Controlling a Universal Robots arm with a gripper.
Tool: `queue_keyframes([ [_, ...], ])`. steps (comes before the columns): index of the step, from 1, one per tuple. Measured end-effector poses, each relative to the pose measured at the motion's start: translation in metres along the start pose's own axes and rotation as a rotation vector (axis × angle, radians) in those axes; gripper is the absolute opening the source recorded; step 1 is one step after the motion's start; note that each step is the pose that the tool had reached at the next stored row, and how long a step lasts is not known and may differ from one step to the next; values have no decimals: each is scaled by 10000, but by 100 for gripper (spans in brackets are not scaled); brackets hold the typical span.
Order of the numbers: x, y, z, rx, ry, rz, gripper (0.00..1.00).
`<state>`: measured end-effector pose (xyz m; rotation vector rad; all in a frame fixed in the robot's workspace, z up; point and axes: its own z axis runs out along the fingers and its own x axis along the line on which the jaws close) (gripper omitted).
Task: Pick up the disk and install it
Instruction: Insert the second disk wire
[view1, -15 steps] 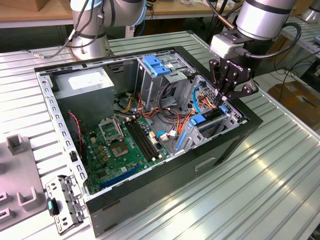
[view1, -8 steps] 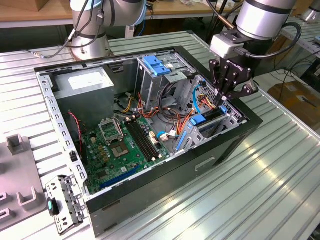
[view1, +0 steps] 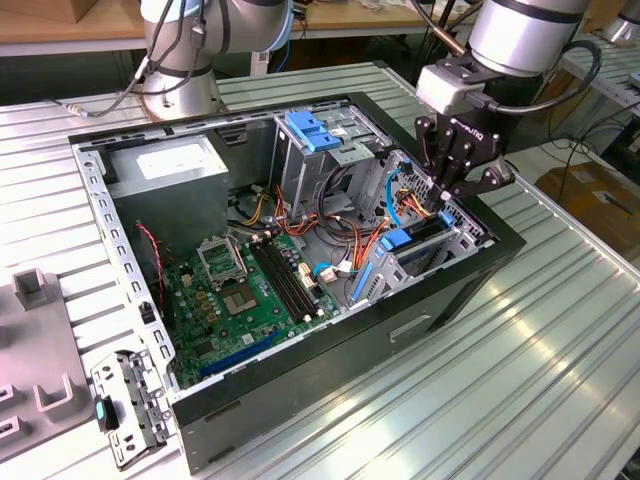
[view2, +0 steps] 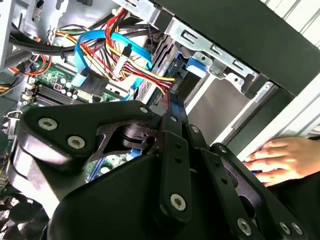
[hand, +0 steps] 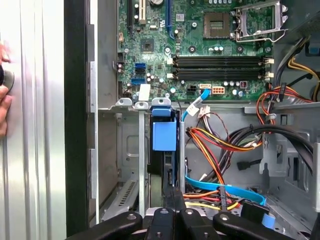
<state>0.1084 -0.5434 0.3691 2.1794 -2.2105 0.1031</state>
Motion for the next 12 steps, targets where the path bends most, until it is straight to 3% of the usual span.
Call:
queue_keyframes([
  [3, 6, -3, -153, 0, 1, 1, 11],
  [5, 4, -4, -220, -3, 9, 0, 11],
  [7, -30, -5, -283, -26, 81, -2, 11],
  [10, -100, -3, -296, -35, 99, -3, 11],
  [12, -235, -1, -303, -40, 101, -4, 11],
])
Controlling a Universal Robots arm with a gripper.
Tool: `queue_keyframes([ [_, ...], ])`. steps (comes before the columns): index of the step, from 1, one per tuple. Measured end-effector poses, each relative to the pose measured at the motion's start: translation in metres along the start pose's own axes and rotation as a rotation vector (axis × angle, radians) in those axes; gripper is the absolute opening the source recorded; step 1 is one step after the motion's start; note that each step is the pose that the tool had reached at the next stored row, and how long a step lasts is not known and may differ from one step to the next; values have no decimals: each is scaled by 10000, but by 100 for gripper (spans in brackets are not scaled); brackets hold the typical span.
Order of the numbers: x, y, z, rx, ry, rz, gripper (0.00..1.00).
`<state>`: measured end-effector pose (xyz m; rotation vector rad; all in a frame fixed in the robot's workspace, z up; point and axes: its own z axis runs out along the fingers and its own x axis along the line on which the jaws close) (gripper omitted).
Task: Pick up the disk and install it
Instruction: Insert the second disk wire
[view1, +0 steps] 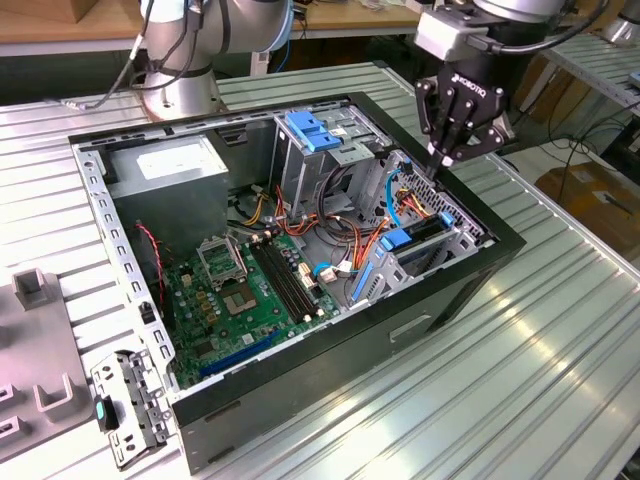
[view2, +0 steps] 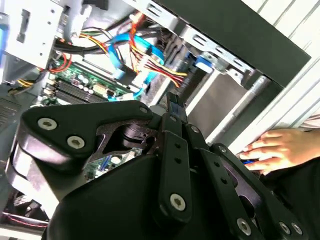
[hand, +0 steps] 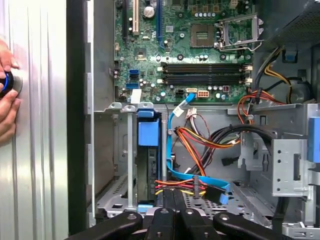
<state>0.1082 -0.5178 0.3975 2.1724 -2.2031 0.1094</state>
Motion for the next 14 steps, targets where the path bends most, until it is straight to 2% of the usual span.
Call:
queue_keyframes([
  [2, -98, 4, 0, -4, -1, 1, 11],
  [5, -293, 12, 4, -35, 5, -2, 11],
  [8, -412, 14, 11, -85, 102, -9, 11],
  [9, -474, 16, 17, -117, 184, -12, 11],
  [10, -523, 17, 29, -133, 318, -16, 11],
  [11, -532, 18, 34, -135, 600, -19, 11],
  [12, -536, 18, 40, -132, 784, -22, 11],
  [14, -566, 18, 68, -126, 1209, -26, 11],
])
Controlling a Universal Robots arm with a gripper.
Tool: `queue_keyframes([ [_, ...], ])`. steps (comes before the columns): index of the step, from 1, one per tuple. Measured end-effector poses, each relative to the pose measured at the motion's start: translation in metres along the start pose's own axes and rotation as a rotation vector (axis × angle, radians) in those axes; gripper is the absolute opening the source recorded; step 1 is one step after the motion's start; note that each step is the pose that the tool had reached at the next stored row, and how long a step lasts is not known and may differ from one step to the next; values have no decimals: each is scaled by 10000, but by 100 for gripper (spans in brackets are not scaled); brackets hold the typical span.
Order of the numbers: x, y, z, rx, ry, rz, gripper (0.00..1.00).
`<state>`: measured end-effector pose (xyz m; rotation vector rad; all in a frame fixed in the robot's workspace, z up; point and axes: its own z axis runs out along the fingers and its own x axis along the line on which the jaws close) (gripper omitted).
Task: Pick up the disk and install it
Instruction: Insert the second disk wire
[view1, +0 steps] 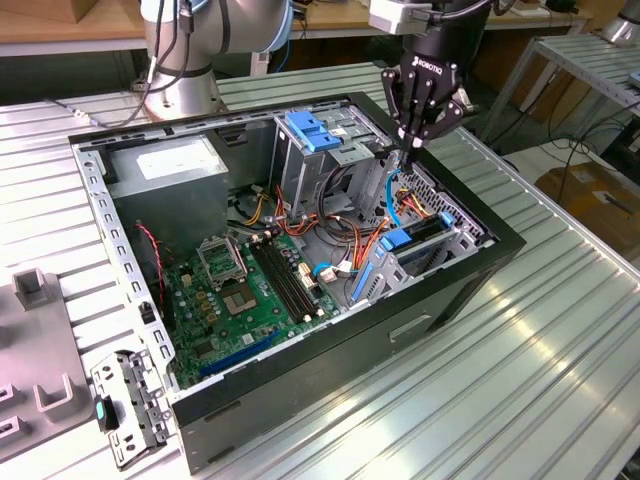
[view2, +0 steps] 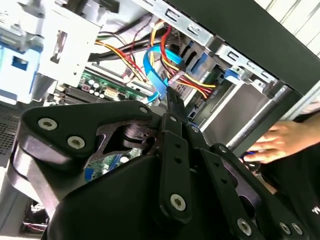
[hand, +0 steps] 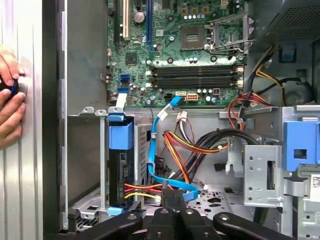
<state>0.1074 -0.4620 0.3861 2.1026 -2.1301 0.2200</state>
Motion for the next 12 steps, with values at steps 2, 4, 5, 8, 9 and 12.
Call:
queue_keyframes([
  [2, -11, -1, 14, 2, 197, 0, 17],
  [4, -20, -1, 27, 5, 408, 0, 24],
  [5, -30, -2, 28, 5, 448, 1, 24],
  [8, -47, -11, 37, 9, 732, -1, 24],
  [9, -57, -11, 50, 11, 883, -2, 24],
  [12, -101, -23, 124, 13, 998, -2, 24],
])
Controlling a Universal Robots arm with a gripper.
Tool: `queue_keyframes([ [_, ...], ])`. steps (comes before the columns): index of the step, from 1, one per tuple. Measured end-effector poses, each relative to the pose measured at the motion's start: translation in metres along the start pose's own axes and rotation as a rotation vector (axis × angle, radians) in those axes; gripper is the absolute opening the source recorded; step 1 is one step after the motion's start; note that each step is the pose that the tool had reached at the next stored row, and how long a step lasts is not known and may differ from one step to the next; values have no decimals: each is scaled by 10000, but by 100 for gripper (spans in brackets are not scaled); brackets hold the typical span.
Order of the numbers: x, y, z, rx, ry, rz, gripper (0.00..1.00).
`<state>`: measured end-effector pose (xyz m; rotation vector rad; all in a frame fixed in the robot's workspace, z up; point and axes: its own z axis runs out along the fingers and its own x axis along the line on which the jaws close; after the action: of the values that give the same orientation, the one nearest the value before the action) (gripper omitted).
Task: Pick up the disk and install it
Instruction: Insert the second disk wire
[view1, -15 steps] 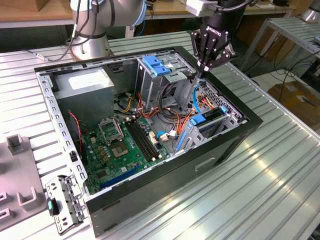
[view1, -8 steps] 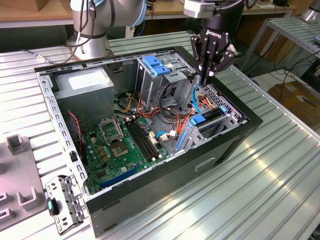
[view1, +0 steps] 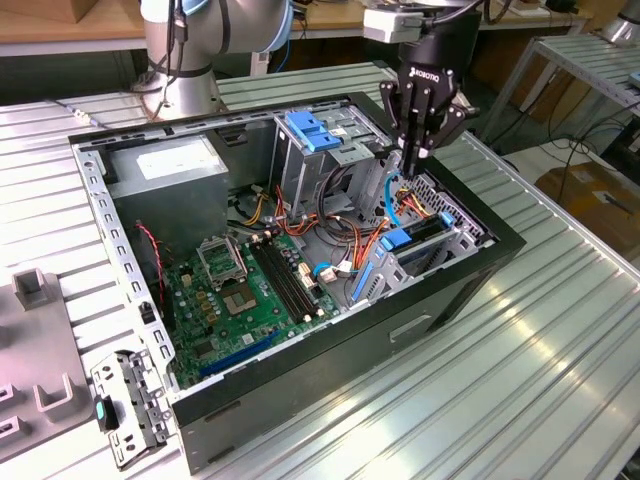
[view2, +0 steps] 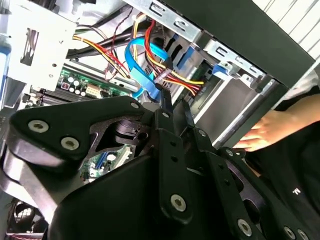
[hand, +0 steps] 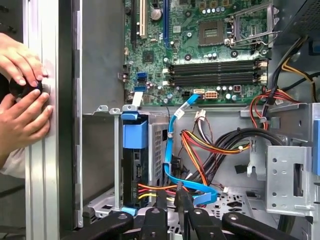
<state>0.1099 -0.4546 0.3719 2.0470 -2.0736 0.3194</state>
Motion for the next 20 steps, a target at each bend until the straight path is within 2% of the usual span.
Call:
queue_keyframes([
  [3, -30, -3, 44, -1, 4, 2, 24],
  [5, -47, -4, 40, 1, 77, -1, 24],
  [6, -48, -4, 36, 1, 92, -1, 24],
  [11, -32, -4, -16, -22, 92, -7, 24],
  [14, -9, -4, -90, -137, 91, -43, 24],
  [16, -58, -4, -106, -142, 133, -47, 24],
  [18, -88, -4, -115, -143, 140, -46, 24],
  [20, -123, -3, -126, -145, 256, -46, 24],
])
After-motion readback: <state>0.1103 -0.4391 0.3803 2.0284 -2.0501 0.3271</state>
